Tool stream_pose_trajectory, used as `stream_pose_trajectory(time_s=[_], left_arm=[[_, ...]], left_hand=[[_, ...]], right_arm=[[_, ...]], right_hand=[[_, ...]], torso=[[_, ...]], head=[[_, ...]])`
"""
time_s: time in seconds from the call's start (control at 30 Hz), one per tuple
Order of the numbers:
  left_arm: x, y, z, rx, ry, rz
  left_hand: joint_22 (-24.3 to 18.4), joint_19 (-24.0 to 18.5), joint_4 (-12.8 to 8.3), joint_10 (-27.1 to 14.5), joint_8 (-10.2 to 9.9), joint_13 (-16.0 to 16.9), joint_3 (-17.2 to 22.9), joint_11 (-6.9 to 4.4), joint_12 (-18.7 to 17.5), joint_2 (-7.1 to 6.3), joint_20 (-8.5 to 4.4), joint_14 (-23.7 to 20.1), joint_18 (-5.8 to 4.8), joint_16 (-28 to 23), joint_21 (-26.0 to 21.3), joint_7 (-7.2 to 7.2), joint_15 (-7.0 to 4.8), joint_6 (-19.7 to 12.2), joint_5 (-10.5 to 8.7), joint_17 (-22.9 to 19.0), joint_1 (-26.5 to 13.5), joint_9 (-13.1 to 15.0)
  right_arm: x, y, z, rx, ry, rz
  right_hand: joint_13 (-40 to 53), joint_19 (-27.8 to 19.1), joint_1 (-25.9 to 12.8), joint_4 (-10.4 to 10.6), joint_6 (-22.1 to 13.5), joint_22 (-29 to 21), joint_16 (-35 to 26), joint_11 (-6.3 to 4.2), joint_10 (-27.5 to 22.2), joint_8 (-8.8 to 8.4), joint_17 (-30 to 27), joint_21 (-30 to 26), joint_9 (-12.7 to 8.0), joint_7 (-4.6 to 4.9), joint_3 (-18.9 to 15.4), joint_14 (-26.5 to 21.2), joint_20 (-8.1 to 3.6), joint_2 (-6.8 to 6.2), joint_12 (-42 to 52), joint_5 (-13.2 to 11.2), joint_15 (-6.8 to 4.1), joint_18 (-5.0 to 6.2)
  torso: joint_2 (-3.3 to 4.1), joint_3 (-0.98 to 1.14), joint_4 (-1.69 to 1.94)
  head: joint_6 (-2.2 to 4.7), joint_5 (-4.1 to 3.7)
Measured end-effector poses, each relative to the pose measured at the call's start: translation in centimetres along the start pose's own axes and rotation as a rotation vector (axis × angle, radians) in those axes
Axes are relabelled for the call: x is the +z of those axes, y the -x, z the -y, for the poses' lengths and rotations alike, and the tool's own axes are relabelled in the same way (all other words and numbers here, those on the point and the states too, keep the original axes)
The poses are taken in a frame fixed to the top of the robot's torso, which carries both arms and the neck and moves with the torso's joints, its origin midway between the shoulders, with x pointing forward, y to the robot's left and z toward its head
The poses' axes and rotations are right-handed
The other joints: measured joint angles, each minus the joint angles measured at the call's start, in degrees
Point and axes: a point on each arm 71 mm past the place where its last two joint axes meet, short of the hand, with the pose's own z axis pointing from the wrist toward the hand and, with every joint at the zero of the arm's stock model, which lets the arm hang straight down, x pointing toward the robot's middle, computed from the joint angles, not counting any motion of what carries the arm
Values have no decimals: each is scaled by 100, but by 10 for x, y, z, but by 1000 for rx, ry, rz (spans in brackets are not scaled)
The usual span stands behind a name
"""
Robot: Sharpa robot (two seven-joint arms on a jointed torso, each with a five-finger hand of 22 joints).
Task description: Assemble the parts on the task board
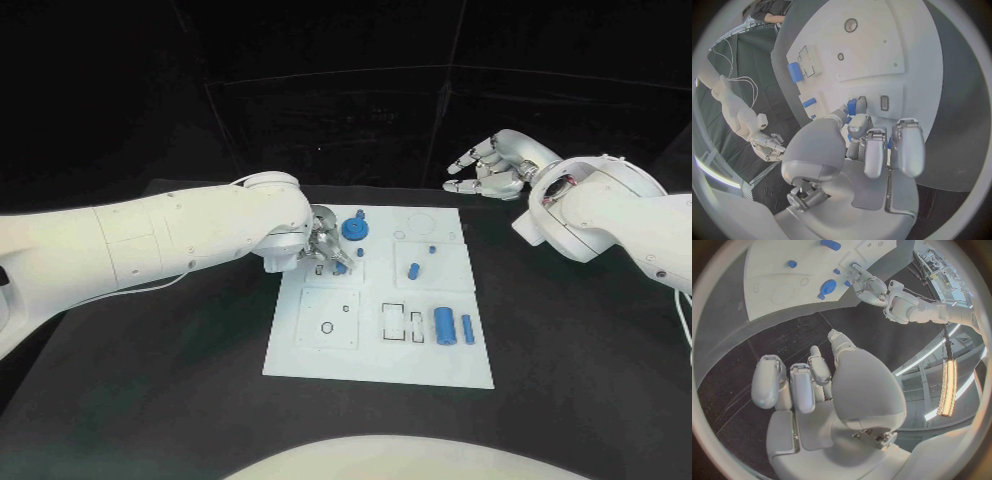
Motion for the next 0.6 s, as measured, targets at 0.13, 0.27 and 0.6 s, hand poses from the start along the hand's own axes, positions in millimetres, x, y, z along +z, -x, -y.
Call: stream_pose_trajectory(time_s=[0.13, 0.27, 0.6], left_arm=[[-4, 0, -7, -21, 1, 16], [-8, 1, -12, -43, 3, 36], [-10, -1, -17, -97, -4, 95]], left_hand=[[0, 0, -89, 16, 64, 37, 636, 12, 0, -217, 0, 0, 0, 0, 0, 0, 0, 0, -1, 0, -297, 99], [0, 0, -113, 50, 103, 70, 884, -9, 47, -287, 0, 0, 0, 0, 0, 0, 0, 0, -2, 0, -425, 165], [0, 0, -121, 49, 126, 94, 1048, -8, 71, -361, 0, 0, 0, 0, 0, 1, 1, 1, -4, 0, -500, 223]], right_arm=[[0, 0, 1, -1, -2, -1], [0, 0, 1, -2, -4, -2], [0, 1, 3, -4, -9, -4]], right_hand=[[-3, 0, 6, 0, 0, -1, 0, 0, 0, 0, 0, 0, 0, 0, 0, 0, 0, 6, 0, 0, 0, 0], [-3, 0, 6, 0, 0, -1, 0, 0, 0, 0, -1, 0, 0, 0, 0, 0, 0, 6, 0, 1, 0, 0], [-2, 0, 6, 0, 0, -1, 0, 0, 0, 0, -1, 0, 0, 0, 0, 0, 0, 6, 0, 0, 0, 0]], torso=[[1, 7, 11], [1, 11, 18], [0, 14, 18]], head=[[-14, -3], [-26, 12], [-46, 50]])
